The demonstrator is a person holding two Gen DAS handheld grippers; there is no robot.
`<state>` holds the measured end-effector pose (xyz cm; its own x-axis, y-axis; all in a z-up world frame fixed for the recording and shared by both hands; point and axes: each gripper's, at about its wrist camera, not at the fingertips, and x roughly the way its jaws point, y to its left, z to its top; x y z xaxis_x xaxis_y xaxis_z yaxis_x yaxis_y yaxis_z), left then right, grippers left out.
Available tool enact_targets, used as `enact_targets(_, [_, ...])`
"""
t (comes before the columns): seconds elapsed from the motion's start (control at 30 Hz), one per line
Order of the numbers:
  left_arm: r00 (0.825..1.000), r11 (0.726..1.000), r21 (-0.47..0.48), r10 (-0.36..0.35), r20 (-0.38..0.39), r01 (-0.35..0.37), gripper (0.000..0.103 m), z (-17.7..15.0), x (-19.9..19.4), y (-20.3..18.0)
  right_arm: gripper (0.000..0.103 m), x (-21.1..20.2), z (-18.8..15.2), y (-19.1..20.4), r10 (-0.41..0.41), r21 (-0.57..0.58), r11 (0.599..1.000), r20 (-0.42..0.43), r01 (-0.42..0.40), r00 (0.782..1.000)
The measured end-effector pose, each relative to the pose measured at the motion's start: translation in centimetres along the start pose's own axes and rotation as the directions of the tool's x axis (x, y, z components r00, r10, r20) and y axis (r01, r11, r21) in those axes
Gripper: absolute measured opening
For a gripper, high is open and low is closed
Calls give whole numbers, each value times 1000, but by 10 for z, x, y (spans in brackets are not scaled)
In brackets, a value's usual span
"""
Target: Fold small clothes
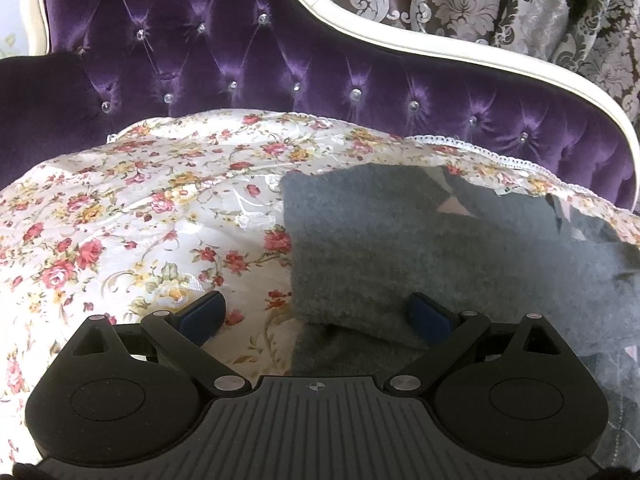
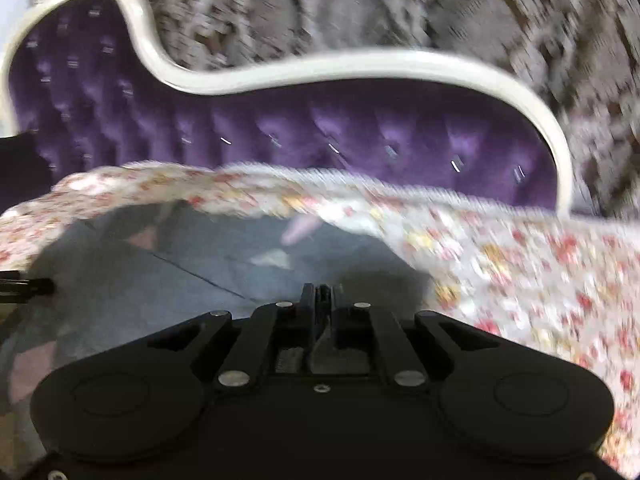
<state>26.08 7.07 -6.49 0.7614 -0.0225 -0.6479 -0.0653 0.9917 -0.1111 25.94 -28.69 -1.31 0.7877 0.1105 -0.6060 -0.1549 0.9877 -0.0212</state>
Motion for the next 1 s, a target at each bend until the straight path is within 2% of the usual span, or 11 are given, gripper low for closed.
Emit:
enact_targets(0.17, [1000,998,58,7,1,-7,99,-1,-6,-5,21,33,-24,-17,-79,35,996,-115,83,990])
enact_targets(0.27, [1000,996,84,2,22,-4,99,1,-13,-9,24,15,-23,-13,-92,62,994,-35,94,995])
enact_targets(0.37, [1000,994,105,-11,13,9,99,4,-13,-15,28,4,-14,9,-59,13,998,25,58,998])
enact_targets(0.43, [1000,993,117,-11,-7,12,99,2,-9,-19,47,9,-4,23,-10,-36,999,21,11,1000])
enact_targets(0.53, [999,993,121,-7,-53,13,100,-6,3,-20,48,28,3,38,24,-96,995,-14,-25,1000])
enact_targets(0.73, [999,997,79,-23,-32,25,103,-12,2,-15,48,63,-3,55,44,-180,982,-111,-64,993])
enact_targets(0.83, [1000,997,77,-21,-22,23,103,-14,1,-15,48,64,-6,60,62,-201,976,-108,-83,992])
enact_targets(0.87, [1000,997,78,-21,-20,22,103,-14,1,-15,48,65,-5,59,71,-193,977,-113,-92,991])
enact_targets(0.9, [1000,997,78,-21,-19,23,103,-14,1,-16,38,66,-4,56,81,-179,979,-119,-101,990])
enact_targets(0.93, [1000,997,77,-22,-19,24,103,-14,1,-15,14,66,-3,53,104,-161,979,-125,-123,987])
enact_targets(1.0, [1000,997,78,-22,-19,23,103,-14,1,-16,11,67,-1,52,92,-160,981,-120,-111,988])
